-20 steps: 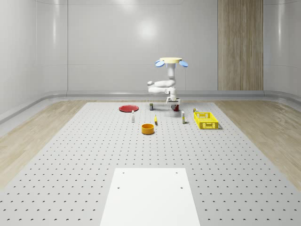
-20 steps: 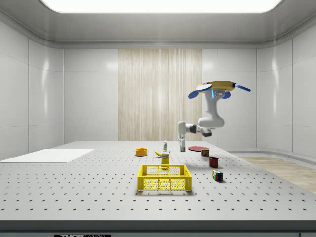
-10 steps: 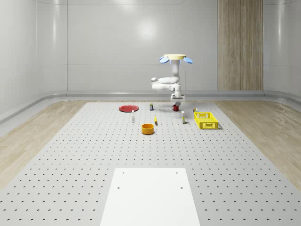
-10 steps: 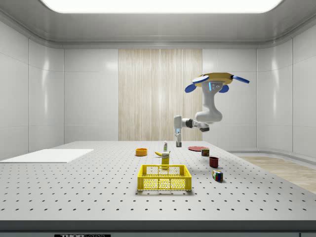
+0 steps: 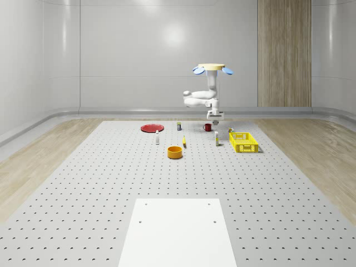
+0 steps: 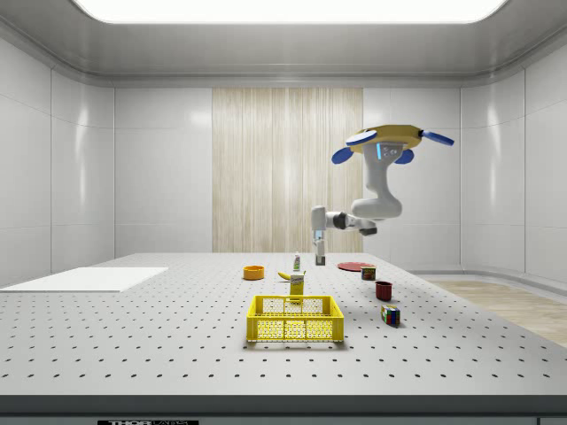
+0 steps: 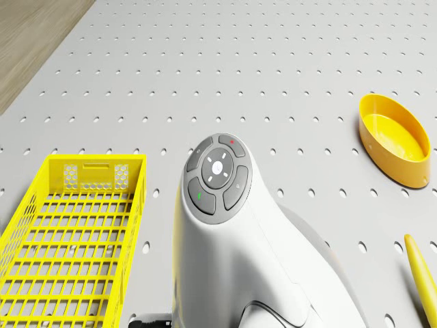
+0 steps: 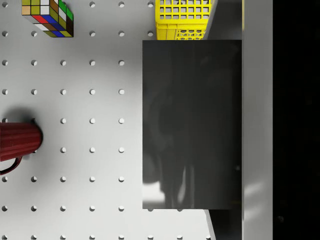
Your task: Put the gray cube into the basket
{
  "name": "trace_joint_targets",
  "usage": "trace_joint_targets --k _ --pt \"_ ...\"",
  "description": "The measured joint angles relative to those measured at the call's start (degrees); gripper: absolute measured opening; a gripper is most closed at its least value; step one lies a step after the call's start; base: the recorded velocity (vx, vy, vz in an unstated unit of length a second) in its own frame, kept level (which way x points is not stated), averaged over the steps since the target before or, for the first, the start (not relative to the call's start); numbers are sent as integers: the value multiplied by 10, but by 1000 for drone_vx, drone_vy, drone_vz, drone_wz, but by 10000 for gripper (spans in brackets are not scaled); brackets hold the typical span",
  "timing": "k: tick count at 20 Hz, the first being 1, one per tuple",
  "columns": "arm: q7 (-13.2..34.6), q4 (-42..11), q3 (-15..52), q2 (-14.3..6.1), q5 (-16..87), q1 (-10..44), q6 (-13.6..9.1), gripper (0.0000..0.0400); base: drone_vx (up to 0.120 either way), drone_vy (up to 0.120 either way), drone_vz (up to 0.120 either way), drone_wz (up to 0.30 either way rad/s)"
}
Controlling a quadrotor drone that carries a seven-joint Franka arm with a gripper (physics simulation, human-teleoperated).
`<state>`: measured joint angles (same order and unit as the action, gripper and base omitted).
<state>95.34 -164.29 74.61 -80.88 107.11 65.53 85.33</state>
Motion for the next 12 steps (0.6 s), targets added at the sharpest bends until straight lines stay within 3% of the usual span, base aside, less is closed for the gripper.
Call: trace_joint_targets --k 5,9,12 --pt "1 0 1 -6 -3 2 5 250 120 120 0 0" --pt "2 1 2 -10 -4 3 9 250 120 120 -100 0" --pt "3 1 3 -13 -6 4 12 250 120 120 0 0"
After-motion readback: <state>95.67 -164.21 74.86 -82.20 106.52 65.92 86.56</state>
